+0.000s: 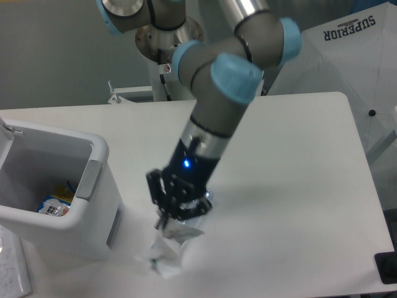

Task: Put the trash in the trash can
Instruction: 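Carry the paper over the white bin and open the gripper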

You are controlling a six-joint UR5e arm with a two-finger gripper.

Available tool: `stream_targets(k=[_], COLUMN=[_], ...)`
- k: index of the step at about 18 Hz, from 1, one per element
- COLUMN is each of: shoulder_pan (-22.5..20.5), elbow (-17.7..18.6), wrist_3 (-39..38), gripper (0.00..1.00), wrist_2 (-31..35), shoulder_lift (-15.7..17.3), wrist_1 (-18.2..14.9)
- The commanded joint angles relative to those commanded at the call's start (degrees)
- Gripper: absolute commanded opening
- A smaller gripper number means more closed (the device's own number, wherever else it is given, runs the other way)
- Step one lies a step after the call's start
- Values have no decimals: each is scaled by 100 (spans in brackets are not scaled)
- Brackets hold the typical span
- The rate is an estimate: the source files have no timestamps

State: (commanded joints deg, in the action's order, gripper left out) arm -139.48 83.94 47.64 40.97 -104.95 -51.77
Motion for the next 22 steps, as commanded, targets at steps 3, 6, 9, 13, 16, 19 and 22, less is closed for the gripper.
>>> stream_targets(k=[3, 6, 9, 13, 16, 19, 22], shoulder_pan=[17, 105, 351, 799, 957, 1028, 1028], elbow=[0, 88, 307, 650, 694, 835, 861], wrist_3=[-44, -342, -492, -545, -554, -510, -510], gripper=[0, 0, 0, 0, 0, 51, 100], wrist_2=[-299, -624, -643, -634, -634, -643, -634], shoulder_lift=[325, 650, 845, 854, 783, 792, 792], wrist_1=[0, -9, -17, -9, -17, 0, 9])
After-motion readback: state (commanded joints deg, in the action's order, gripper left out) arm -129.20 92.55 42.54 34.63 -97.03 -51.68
